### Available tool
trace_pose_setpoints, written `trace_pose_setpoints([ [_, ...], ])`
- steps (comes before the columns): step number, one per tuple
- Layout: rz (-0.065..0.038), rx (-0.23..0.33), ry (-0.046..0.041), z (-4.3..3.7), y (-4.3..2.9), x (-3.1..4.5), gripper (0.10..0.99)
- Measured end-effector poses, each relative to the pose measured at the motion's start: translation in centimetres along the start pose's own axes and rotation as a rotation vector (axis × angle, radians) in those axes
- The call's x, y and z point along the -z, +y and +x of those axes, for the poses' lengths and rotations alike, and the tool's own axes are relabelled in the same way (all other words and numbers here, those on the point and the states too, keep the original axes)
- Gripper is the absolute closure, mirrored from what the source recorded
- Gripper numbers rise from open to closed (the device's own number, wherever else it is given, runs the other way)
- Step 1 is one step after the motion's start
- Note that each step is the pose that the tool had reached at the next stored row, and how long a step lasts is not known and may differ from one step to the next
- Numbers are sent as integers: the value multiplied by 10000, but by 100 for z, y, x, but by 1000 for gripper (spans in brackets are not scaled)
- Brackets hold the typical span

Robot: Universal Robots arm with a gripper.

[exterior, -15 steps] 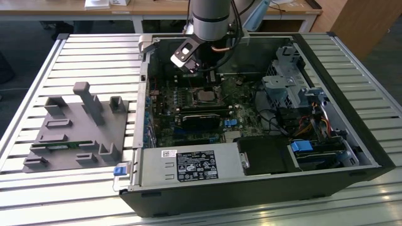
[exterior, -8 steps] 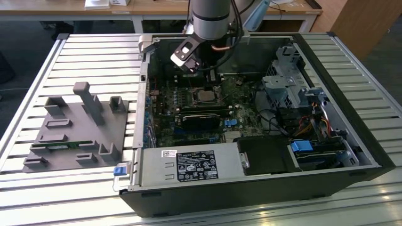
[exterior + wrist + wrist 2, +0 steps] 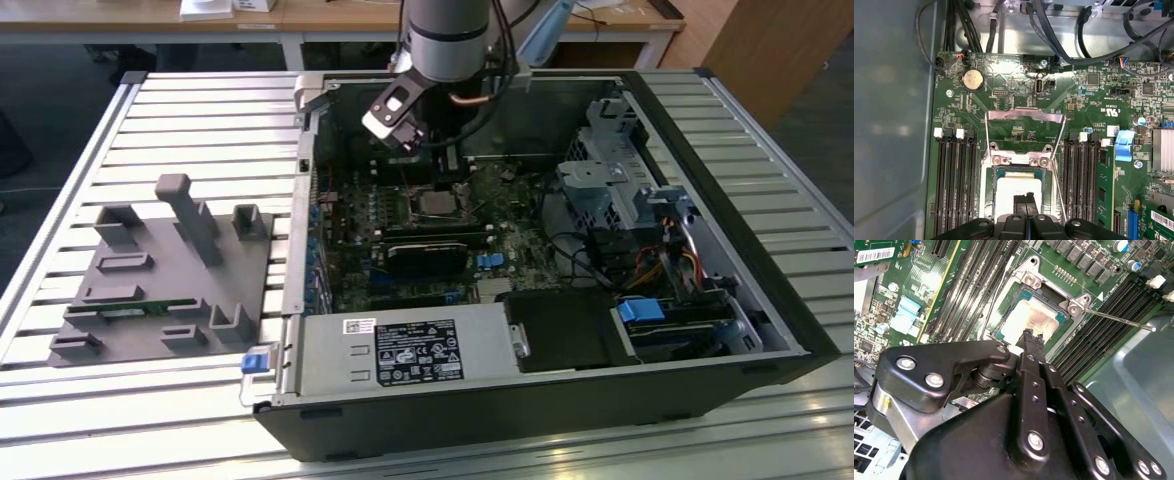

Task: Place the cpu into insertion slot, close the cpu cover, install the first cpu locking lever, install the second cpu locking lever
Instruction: 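Close the cpu cover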

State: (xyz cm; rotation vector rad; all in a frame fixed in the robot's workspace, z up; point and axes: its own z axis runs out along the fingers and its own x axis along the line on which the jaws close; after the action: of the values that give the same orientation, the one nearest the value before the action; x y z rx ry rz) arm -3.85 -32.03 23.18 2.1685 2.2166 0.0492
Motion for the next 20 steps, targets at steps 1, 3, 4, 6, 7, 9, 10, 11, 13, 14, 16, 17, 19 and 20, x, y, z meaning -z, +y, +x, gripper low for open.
trace_pose_setpoints([
  [1,0,0,1,0,0,3,980],
  [3,0,0,0,0,1,10,980],
  [4,0,0,1,0,1,13,980],
  [6,0,0,1,0,1,18,980],
  [7,-1,0,1,0,1,20,980],
  [9,0,0,1,0,1,25,980],
  [10,-1,0,2,0,1,27,980],
  [11,0,0,1,0,1,29,980],
  [13,0,0,0,0,2,34,980],
  [14,0,0,0,0,2,37,980],
  [16,0,0,1,0,2,42,980],
  [17,0,0,1,0,2,44,980],
  [19,-1,0,2,0,3,48,980],
  [20,0,0,1,0,3,50,980],
])
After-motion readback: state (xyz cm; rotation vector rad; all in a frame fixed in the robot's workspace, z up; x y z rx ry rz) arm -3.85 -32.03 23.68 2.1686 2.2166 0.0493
